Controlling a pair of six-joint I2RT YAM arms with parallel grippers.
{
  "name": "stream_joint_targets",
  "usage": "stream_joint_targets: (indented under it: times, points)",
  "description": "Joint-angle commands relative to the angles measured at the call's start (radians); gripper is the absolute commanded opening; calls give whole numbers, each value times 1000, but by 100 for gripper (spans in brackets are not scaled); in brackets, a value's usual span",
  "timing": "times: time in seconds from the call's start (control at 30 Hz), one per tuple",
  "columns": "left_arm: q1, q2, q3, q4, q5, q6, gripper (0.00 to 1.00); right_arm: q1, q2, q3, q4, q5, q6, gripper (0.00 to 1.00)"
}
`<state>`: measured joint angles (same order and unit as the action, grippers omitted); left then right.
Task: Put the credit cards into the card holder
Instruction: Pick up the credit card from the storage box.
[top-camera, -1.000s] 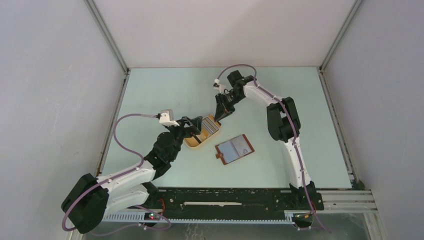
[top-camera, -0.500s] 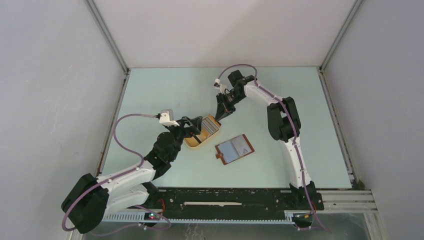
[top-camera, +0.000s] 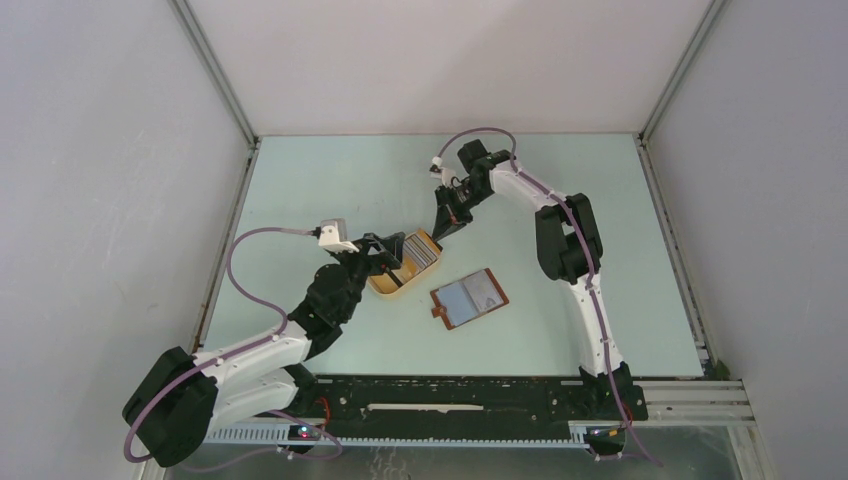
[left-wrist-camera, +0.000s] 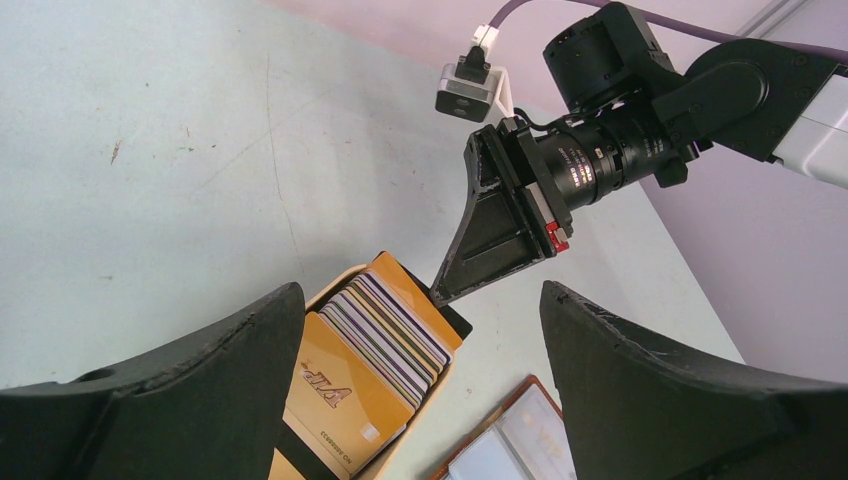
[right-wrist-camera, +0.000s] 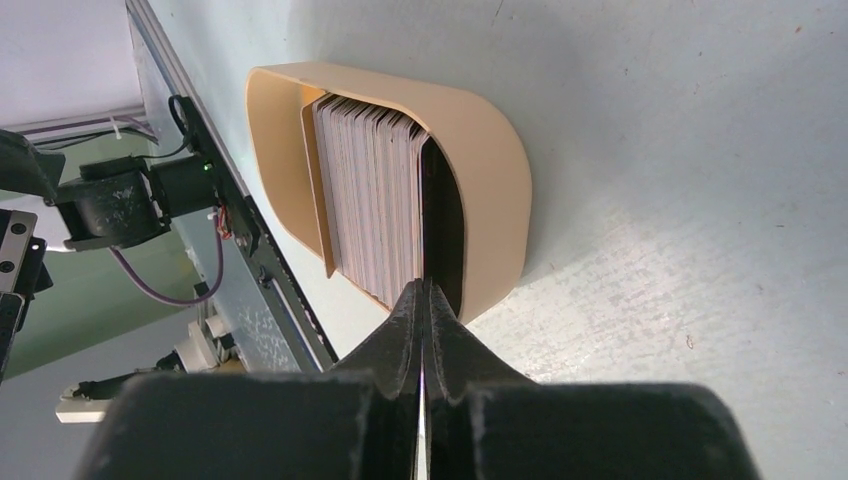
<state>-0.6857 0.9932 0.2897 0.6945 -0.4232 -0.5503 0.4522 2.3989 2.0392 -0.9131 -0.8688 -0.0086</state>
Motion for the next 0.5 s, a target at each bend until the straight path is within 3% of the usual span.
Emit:
stream_joint_targets:
  times: [0.0,0.47]
  points:
    - [5,-14,-19,39,-3,-4,92,-1,-64,9,-7,9,1,0]
    - [6,-18,-23,39,-2,-3,92,68,-121,-27,39,185,-34,0]
